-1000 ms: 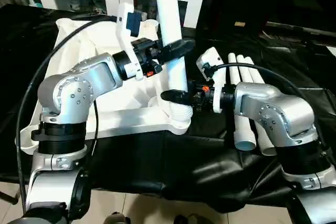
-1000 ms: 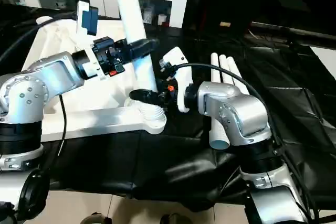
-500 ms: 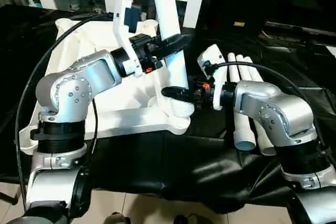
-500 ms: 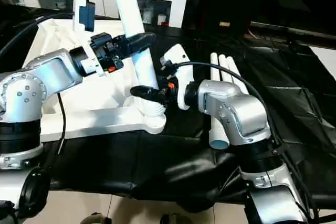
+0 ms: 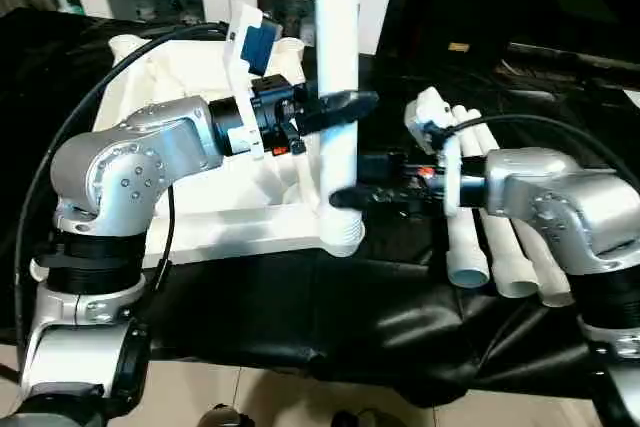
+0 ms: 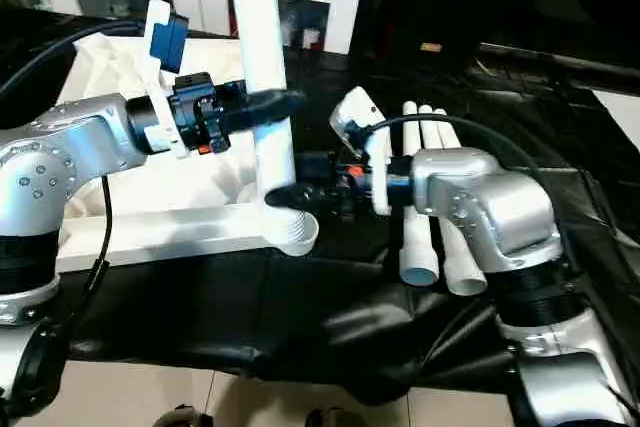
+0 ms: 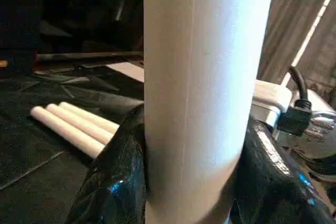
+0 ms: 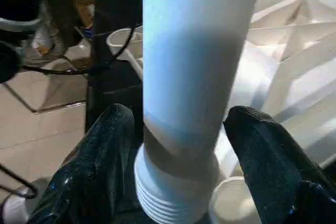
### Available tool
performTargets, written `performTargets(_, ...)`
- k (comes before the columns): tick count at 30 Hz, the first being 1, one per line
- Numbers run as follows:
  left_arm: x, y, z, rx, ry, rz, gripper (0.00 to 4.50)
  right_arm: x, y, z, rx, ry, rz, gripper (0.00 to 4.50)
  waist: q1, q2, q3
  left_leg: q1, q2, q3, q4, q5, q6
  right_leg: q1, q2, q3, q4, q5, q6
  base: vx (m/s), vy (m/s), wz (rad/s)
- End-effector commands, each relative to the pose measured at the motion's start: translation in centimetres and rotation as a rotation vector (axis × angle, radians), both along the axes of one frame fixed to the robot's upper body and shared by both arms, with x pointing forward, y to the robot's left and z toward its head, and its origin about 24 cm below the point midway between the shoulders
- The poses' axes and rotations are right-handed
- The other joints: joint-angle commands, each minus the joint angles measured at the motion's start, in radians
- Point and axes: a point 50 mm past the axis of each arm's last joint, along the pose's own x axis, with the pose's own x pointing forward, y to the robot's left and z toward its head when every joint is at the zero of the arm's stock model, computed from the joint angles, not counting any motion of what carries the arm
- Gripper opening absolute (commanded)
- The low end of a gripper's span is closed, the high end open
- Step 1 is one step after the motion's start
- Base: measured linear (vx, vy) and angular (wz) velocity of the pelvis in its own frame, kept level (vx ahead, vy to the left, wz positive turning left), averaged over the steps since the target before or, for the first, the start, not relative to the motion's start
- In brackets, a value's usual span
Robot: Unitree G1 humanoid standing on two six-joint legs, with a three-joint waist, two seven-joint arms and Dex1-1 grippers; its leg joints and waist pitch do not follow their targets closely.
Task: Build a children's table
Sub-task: Pick table leg
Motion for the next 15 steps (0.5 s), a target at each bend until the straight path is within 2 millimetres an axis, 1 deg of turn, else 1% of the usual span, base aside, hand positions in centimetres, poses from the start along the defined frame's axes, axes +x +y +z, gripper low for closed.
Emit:
performTargets(1, -0.58, -0.54, 0.35, 0.006, -0.038, -0.039, 1.86, -0.21, 0.02, 0.19, -0.001, 0.014, 0.031, 3.08, 0.004, 0.006, -0.081, 0.004, 0.036, -0.006, -0.064, -0.068, 0.012, 0.079, -0.068, 0.048, -0.069, -0.195, -0.175, 0.0, 0.0, 0.0)
performTargets(5, -0.73, -0.79, 0.41, 0.014, -0.052, -0.059, 1.86, -0.27, 0.27, -0.04, 0.004, 0.033, 0.049, 3.08, 0.005, 0.007, -0.082, 0.006, 0.038, -0.006, -0.064, -0.053, 0.017, 0.077, -0.066, 0.047, -0.066, -0.166, -0.188, 0.0, 0.0, 0.0)
performTargets(11, -0.75, -0.87, 0.46, 0.02, -0.062, -0.073, 1.86, -0.26, 0.66, -0.3, 0.008, 0.045, 0.059, 3.08, 0.007, 0.005, -0.084, 0.005, 0.037, -0.006, -0.063, -0.052, 0.011, 0.079, -0.067, 0.047, -0.065, -0.168, -0.186, 0.0, 0.0, 0.0)
performTargets(12, -0.8, -0.88, 0.48, 0.019, -0.061, -0.081, 1.86, -0.25, 0.66, -0.3, 0.01, 0.046, 0.059, 3.08, 0.007, 0.008, -0.083, 0.006, 0.037, -0.006, -0.063, -0.051, 0.01, 0.078, -0.067, 0.047, -0.063, -0.163, -0.187, 0.0, 0.0, 0.0)
performTargets(15, -0.98, -0.98, 0.5, 0.017, -0.064, -0.101, 1.86, -0.17, 0.57, -0.3, 0.013, 0.048, 0.054, 3.08, 0.007, 0.005, -0.084, 0.006, 0.036, -0.005, -0.063, -0.049, 0.012, 0.079, -0.066, 0.047, -0.063, -0.157, -0.188, 0.0, 0.0, 0.0)
